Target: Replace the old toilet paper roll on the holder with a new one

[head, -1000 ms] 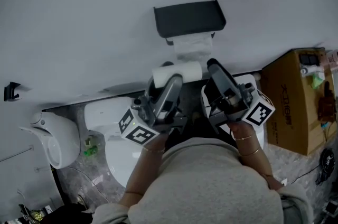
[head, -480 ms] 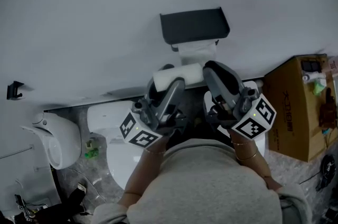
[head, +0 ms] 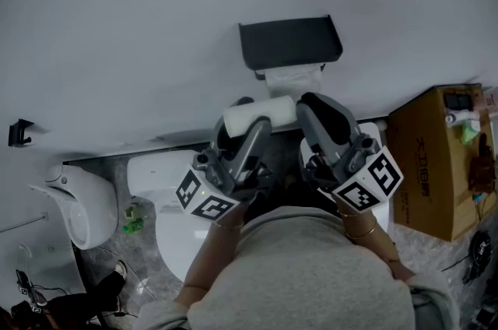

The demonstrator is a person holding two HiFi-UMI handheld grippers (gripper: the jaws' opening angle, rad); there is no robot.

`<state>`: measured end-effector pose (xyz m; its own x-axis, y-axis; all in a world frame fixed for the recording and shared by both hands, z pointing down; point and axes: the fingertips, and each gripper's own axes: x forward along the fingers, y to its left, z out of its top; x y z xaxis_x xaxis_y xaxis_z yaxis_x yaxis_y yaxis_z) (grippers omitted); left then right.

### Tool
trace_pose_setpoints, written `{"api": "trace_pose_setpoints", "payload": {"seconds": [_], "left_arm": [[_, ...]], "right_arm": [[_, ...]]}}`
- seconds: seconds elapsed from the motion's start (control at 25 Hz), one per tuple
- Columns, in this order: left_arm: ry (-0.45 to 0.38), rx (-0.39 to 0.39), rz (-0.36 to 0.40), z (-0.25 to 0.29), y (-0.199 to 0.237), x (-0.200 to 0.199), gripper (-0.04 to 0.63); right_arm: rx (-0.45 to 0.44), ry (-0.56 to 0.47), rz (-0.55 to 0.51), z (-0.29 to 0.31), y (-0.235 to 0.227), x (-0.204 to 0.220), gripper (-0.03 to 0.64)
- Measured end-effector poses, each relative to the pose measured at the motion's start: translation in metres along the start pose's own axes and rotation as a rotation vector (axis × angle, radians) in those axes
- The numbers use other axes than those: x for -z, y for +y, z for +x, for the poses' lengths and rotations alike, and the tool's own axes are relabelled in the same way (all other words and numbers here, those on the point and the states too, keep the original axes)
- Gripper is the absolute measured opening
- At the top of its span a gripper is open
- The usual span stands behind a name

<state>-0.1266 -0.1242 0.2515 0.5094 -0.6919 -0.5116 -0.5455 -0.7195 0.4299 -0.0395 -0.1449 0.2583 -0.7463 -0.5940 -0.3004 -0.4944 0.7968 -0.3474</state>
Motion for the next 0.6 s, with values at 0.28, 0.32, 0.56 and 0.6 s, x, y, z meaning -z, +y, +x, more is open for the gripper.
{"api": "trace_pose_setpoints", "payload": {"seconds": [0.28, 0.32, 0.56, 0.6], "left_arm": [[0.005, 0.013, -0.021, 0.0026, 0.0007, 0.0049, 0.210], [0.007, 0.014, -0.025, 0.0031, 0.0006, 0.0058, 0.210], [0.014, 0.019, -0.034, 0.0054, 0.0013, 0.0080, 0.210], [0.014, 0.021, -0.034, 0.0056, 0.0011, 0.0076, 0.210]], "right_arm": [[0.009, 0.041, -0.057, -0.0001, -0.0020, 0.0029, 0.005], [0.012, 0.042, -0.060, -0.0003, -0.0025, 0.0026, 0.005], [0.017, 0.056, -0.069, -0.0023, -0.0088, -0.0003, 0.005], [0.013, 0.064, -0.065, -0.0024, -0.0098, 0.0002, 0.005]]}}
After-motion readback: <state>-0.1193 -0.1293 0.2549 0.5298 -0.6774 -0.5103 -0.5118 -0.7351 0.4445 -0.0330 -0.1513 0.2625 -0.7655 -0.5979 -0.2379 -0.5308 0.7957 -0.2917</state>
